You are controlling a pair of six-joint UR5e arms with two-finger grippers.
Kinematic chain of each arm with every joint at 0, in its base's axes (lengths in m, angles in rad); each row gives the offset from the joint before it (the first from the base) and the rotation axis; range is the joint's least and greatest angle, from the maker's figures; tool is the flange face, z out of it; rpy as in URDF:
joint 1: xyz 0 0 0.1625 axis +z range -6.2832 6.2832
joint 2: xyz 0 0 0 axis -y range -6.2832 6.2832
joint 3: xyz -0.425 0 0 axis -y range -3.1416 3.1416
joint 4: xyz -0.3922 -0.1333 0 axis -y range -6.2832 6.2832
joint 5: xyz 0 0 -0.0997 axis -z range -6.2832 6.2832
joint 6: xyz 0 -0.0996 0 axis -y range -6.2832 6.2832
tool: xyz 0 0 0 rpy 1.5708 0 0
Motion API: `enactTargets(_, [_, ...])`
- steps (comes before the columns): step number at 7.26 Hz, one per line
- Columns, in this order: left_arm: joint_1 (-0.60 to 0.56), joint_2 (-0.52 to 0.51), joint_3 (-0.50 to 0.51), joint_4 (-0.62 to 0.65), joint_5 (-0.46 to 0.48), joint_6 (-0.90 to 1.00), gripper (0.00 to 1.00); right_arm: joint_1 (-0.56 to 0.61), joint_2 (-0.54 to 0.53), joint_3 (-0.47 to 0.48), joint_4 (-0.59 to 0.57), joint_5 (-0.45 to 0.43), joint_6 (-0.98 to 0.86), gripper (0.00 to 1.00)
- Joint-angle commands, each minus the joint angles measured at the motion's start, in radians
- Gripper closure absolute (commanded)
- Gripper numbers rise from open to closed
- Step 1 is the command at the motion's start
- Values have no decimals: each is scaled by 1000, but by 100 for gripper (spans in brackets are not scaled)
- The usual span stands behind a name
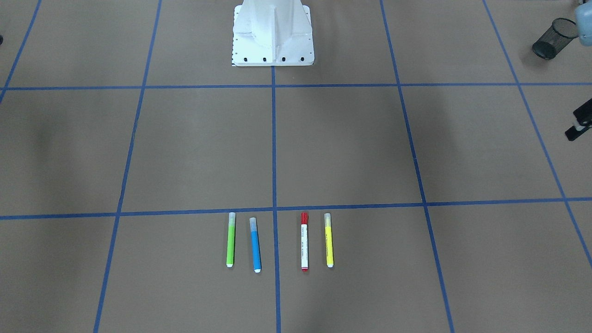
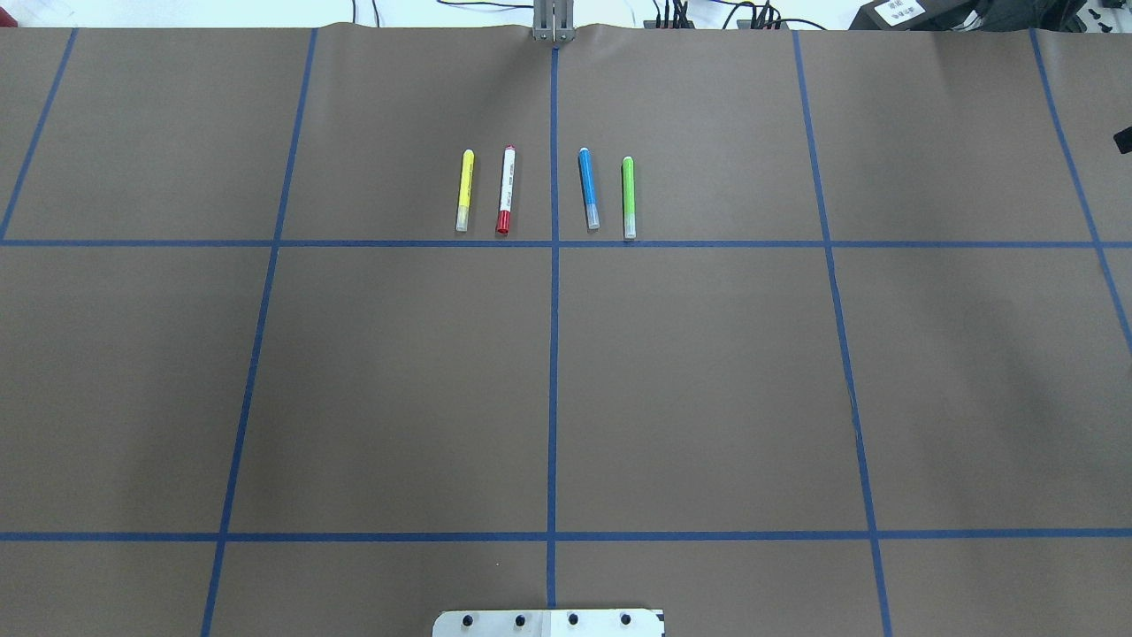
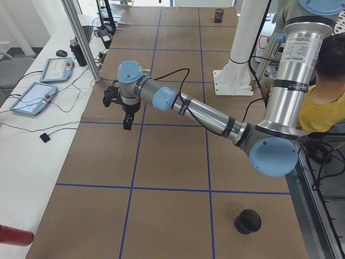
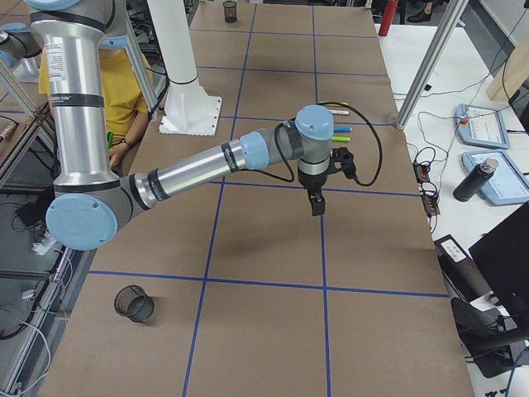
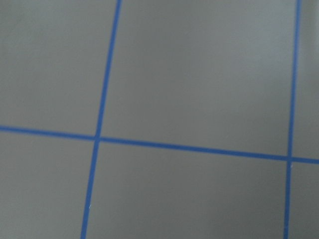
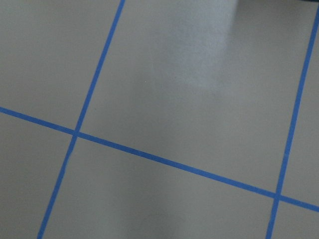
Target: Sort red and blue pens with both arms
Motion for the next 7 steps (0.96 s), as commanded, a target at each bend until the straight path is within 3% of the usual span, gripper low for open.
enactTargets(1, [114,-103,33,-63,24,-11,0,-86,82,-5,0,-9,173,0])
enactTargets(3, [188,-192,67,-75,61,-224,0,-175,130,-2,1,-84,310,0])
enactTargets(6, [434,-251,85,-187,316,-454,0,-271,129,-53,183,-112,434,0])
enactTargets(7, [522,-327,143,-182,323,-455,0,-304,130,-56,185,-127,467,0])
